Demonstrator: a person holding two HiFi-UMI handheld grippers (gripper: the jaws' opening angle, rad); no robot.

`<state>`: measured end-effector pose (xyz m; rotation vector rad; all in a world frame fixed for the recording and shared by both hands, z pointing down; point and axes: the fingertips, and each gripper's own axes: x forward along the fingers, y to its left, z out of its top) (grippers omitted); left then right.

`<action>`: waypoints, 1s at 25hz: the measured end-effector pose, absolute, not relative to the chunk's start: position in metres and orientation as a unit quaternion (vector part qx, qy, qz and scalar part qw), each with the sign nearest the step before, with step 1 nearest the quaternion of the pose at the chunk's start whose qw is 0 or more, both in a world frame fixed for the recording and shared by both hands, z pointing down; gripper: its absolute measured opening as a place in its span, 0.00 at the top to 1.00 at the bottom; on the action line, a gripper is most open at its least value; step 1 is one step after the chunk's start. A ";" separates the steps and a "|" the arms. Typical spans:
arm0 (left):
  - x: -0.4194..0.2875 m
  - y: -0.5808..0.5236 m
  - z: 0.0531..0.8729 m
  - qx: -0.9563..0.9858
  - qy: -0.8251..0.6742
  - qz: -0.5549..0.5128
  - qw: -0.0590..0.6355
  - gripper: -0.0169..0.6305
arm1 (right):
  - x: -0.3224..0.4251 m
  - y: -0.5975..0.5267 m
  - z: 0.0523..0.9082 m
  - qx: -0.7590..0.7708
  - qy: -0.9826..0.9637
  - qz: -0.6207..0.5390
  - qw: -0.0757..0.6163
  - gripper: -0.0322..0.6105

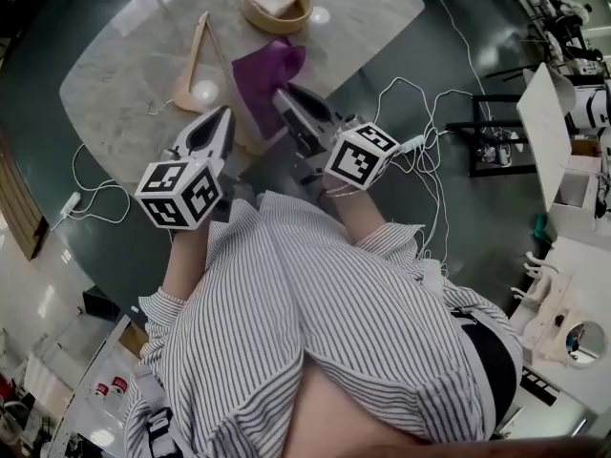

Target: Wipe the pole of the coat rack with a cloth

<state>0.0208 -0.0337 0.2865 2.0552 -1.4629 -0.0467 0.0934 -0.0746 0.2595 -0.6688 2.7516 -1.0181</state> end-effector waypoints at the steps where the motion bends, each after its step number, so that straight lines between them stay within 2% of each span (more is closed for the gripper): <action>1: 0.015 -0.037 0.287 0.775 -0.553 -0.018 0.306 0.96 | 0.088 -0.077 0.259 -0.220 0.914 -0.334 0.062 0.85; 25: -0.038 -0.071 0.285 0.783 -0.537 -0.018 0.314 0.96 | 0.027 -0.098 0.262 -0.241 0.911 -0.333 0.032 0.85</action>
